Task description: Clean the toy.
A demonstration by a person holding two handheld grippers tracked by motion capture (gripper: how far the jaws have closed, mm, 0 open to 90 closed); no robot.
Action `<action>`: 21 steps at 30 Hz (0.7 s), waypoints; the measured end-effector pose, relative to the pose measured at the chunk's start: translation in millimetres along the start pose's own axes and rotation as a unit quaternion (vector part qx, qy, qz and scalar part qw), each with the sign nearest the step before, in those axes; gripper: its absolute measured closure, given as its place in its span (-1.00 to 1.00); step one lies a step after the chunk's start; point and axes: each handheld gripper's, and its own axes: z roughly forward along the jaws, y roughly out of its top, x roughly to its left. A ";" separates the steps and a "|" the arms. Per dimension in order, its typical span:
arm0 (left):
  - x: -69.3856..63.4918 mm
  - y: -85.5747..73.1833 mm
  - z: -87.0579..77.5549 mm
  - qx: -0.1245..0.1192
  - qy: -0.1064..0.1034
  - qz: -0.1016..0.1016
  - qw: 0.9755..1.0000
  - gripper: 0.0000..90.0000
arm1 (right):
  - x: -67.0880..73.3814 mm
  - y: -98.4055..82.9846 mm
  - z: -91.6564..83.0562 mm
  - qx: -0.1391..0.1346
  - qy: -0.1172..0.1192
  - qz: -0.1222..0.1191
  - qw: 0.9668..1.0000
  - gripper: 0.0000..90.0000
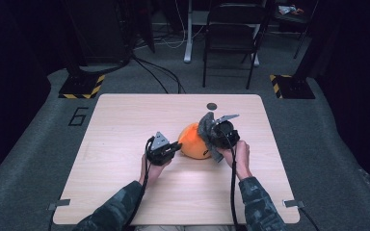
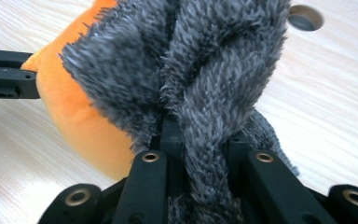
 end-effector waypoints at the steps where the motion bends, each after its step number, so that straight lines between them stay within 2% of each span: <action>1: -0.7 1.3 -0.3 0.001 -0.005 0.000 1.000 0.88 | -0.1 1.5 -4.0 0.001 -0.005 -0.003 1.000 0.69; 4: -4.1 7.1 0.4 -0.007 -0.007 0.011 1.000 0.88 | 1.0 6.0 -14.1 -0.010 -0.010 -0.007 1.000 0.69; 7: -10.9 12.8 -0.1 -0.013 -0.009 0.035 0.999 0.88 | 7.5 13.9 -26.6 -0.023 -0.015 -0.020 0.999 0.69; 10: -16.1 17.6 -0.9 -0.014 -0.013 0.046 0.999 0.88 | 21.0 24.7 -41.0 -0.037 -0.014 -0.038 0.998 0.68; 13: -21.4 21.7 -0.2 -0.019 -0.019 0.060 0.998 0.88 | 37.3 32.5 -46.7 -0.035 -0.015 -0.068 0.997 0.68; 15: -26.1 23.1 1.8 -0.022 -0.023 0.069 0.997 0.88 | 49.8 37.0 -44.2 -0.025 -0.013 -0.096 0.995 0.68; 17: -29.2 23.7 2.5 -0.022 -0.023 0.071 0.997 0.88 | 59.9 39.1 -36.5 -0.001 -0.025 -0.108 0.994 0.68; 18: -30.7 24.1 2.6 -0.020 -0.023 0.078 0.996 0.88 | 60.9 39.6 -32.0 0.007 -0.023 -0.115 0.993 0.68; 20: -30.9 23.6 4.9 -0.012 -0.025 0.082 0.996 0.88 | 63.0 37.5 -19.7 0.033 -0.029 -0.116 0.992 0.68; 21: -30.3 22.5 6.3 -0.012 -0.028 0.077 0.997 0.88 | 63.2 35.2 -15.3 0.039 -0.034 -0.113 0.992 0.68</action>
